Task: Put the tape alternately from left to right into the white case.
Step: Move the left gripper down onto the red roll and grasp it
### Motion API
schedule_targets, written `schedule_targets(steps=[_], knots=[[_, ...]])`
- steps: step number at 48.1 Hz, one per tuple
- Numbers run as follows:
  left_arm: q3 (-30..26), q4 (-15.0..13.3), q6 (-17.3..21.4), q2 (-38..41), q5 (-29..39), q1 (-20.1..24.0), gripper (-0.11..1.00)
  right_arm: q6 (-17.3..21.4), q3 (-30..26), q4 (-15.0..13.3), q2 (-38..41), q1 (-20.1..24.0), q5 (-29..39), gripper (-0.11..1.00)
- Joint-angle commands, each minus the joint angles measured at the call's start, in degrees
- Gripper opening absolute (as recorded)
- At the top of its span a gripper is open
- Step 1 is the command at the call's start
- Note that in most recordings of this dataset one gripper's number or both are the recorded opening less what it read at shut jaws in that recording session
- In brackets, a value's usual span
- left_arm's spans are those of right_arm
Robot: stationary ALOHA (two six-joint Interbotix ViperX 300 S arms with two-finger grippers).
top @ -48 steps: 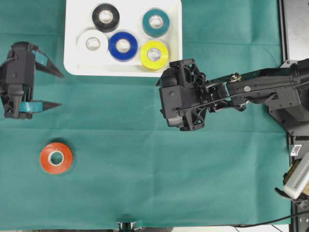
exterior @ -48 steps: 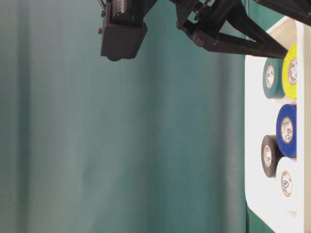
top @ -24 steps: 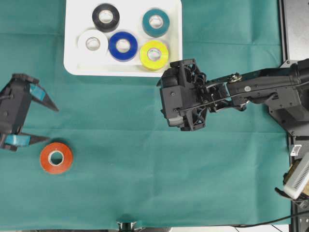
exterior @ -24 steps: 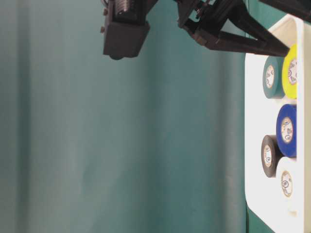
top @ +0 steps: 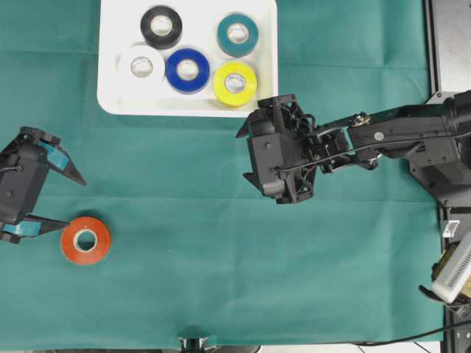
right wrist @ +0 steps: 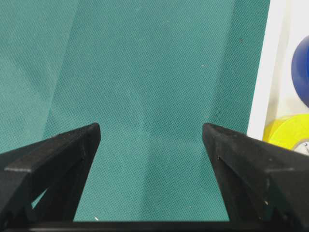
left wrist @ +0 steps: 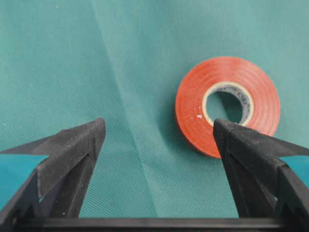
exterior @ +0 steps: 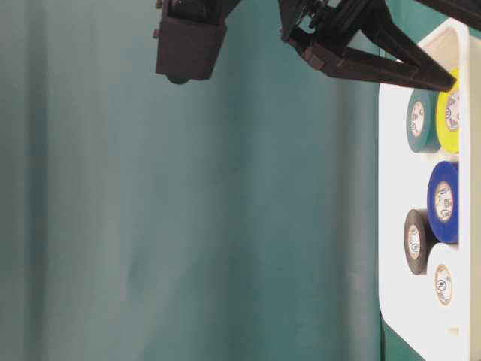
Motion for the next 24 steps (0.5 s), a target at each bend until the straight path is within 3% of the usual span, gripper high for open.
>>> schedule_targets(steps=[1, 24], knots=[[-1.7, 0.0, 0.1, 1.5, -1.2, -0.9, 0.98, 0.1, -0.5, 0.1, -1.2, 0.2, -0.4, 0.69], [-9.4, 0.0, -0.3, 15.3, -2.2, -5.1, 0.98, 0.1, -0.6, 0.1, -1.2, 0.2, -0.3, 0.69]])
